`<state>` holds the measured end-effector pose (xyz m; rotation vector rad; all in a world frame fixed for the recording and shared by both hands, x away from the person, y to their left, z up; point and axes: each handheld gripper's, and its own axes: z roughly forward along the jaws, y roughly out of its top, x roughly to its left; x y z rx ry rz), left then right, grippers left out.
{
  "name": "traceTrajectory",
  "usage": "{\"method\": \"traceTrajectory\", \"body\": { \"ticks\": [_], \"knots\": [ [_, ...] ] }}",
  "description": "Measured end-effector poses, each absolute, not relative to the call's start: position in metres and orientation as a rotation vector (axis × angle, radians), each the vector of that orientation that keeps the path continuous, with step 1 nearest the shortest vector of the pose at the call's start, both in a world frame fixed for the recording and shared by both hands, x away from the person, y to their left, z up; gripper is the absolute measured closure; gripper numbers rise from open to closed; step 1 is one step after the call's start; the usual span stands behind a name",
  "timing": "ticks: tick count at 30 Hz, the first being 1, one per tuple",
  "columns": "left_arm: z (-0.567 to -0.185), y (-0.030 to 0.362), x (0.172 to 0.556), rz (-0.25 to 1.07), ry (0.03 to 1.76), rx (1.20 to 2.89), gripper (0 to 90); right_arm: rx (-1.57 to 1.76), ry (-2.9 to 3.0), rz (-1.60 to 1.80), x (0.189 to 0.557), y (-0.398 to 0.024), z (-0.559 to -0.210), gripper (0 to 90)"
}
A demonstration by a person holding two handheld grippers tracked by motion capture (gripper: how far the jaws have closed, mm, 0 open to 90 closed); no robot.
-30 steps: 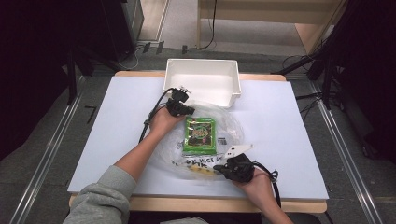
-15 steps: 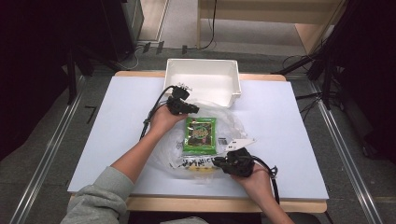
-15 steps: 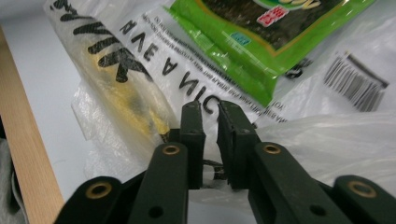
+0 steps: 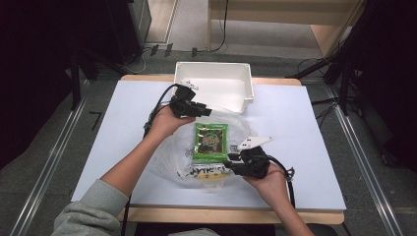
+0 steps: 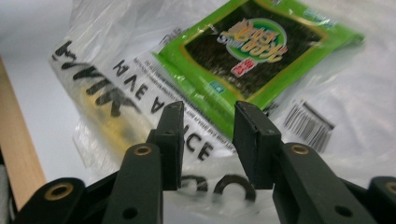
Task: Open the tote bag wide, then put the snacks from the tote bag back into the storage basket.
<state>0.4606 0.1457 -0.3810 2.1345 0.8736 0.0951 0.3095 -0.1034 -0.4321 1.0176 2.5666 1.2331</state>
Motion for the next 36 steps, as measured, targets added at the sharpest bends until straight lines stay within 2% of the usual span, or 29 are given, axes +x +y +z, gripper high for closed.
{"method": "traceTrajectory", "body": {
  "ticks": [9,18,36],
  "knots": [
    [-0.365,0.148,0.443,0.057,0.864,2.148,52.4,1.027,2.532,1.276,0.324,-0.100,-0.421,58.2],
    [-0.367,0.160,0.424,0.109,0.813,2.145,44.7,1.049,2.512,1.293,0.330,-0.107,-0.423,49.6],
    [-0.387,0.180,0.399,0.064,0.829,2.127,41.8,1.092,2.488,1.301,0.331,-0.113,-0.431,49.5]
  ]
}}
